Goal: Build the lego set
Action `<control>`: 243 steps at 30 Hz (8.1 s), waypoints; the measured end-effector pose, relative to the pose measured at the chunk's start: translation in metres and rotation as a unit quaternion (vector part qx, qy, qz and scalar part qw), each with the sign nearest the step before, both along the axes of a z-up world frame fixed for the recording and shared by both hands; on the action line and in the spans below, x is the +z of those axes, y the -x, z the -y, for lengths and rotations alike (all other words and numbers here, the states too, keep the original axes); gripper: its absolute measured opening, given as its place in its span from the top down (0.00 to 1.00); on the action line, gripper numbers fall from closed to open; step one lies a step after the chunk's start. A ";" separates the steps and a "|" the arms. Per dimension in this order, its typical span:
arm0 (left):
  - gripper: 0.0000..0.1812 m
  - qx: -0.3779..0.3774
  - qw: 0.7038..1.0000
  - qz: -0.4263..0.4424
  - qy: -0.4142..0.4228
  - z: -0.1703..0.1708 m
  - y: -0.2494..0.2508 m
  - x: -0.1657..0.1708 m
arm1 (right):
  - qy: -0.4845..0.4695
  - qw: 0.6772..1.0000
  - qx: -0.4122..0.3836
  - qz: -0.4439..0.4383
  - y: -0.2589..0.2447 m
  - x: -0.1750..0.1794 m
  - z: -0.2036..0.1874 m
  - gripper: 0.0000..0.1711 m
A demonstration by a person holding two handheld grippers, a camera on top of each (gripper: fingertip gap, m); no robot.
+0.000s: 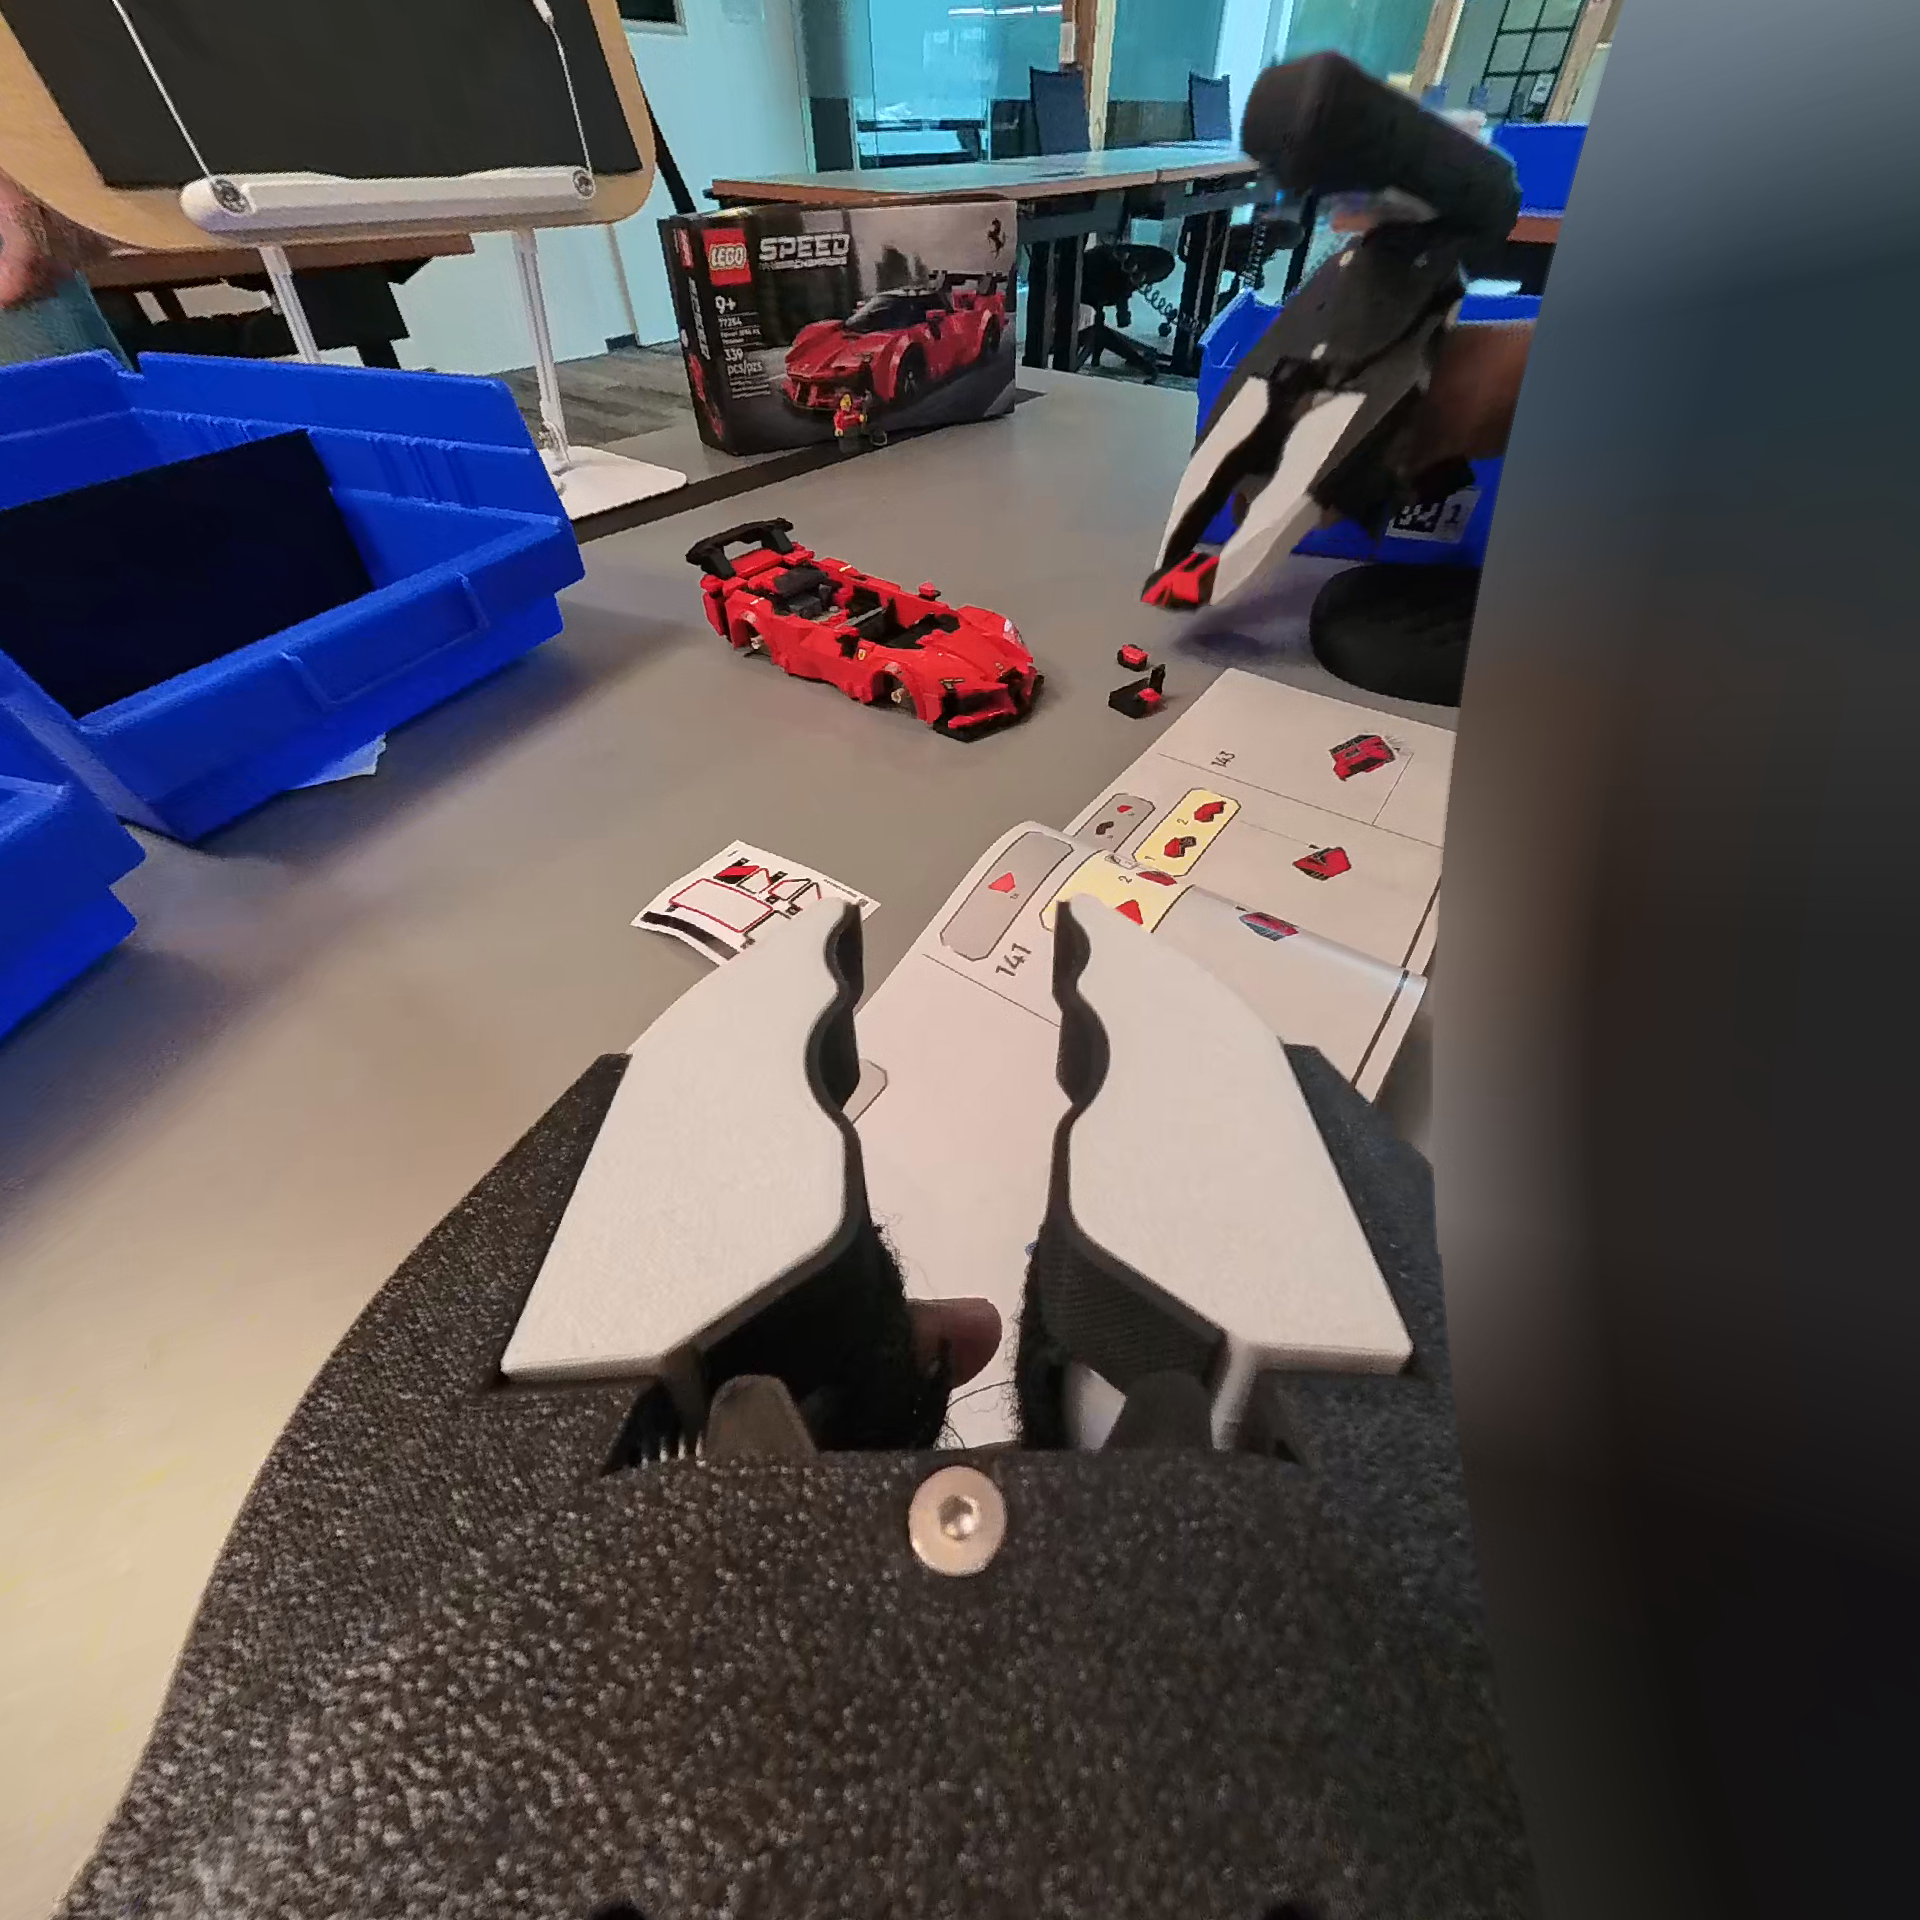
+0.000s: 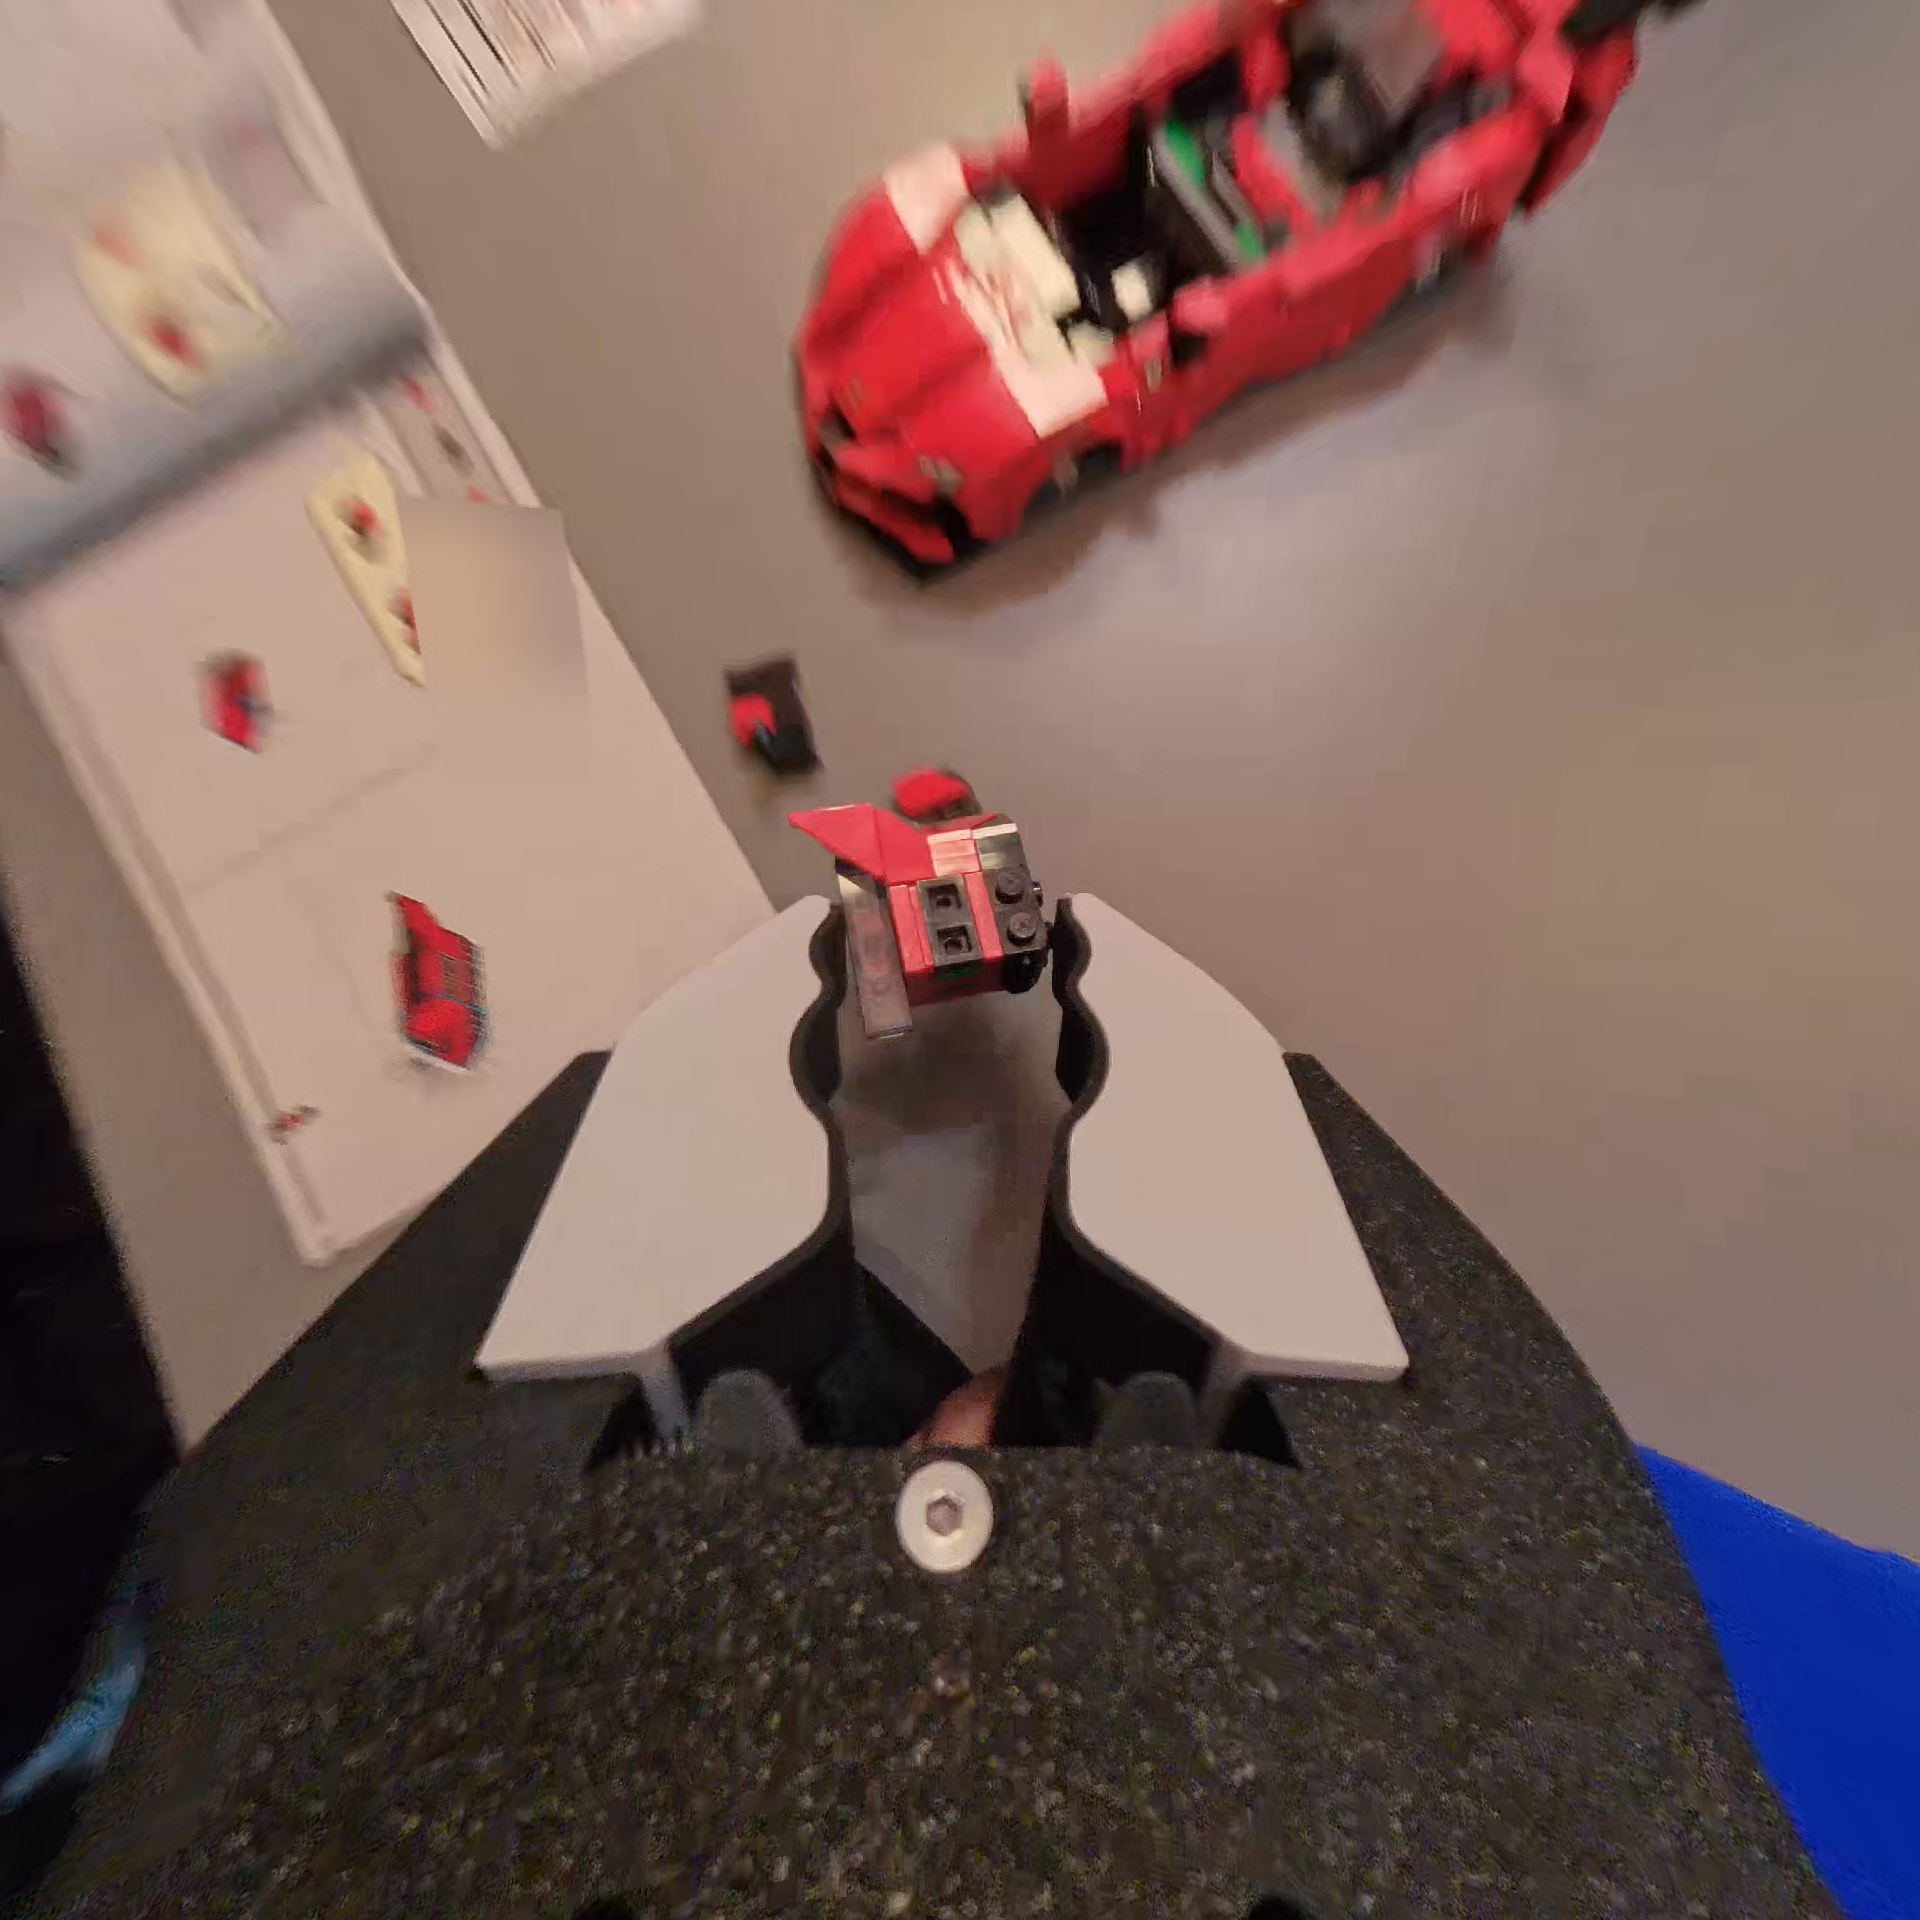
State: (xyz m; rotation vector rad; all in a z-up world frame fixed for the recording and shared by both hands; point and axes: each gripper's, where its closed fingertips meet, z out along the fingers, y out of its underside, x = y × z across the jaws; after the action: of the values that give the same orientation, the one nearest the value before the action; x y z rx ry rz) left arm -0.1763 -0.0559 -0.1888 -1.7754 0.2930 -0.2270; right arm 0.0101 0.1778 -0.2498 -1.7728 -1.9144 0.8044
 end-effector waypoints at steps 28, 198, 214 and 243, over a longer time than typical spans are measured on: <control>0.80 -0.055 0.998 0.016 0.007 -0.008 -0.037 0.002 | 0.538 0.732 0.012 -0.417 -0.020 0.174 0.043 0.78; 0.79 -0.206 0.936 -0.163 -0.232 -0.049 -0.173 0.090 | 0.756 0.523 0.164 -0.359 0.021 0.159 0.206 0.79; 0.79 -0.112 0.942 -0.282 -0.144 -0.059 -0.085 0.054 | 0.428 0.847 0.007 -0.317 0.001 0.106 0.145 0.73; 0.79 -0.150 0.898 -0.384 -0.154 -0.073 -0.134 0.001 | 0.263 0.943 0.086 -0.185 0.062 0.059 0.183 0.88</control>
State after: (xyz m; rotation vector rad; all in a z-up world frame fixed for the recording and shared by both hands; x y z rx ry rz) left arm -0.0421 0.0170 -0.1874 -1.4231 1.1143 0.3113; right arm -0.0520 -0.0049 -0.1909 -1.5742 -1.7117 1.7093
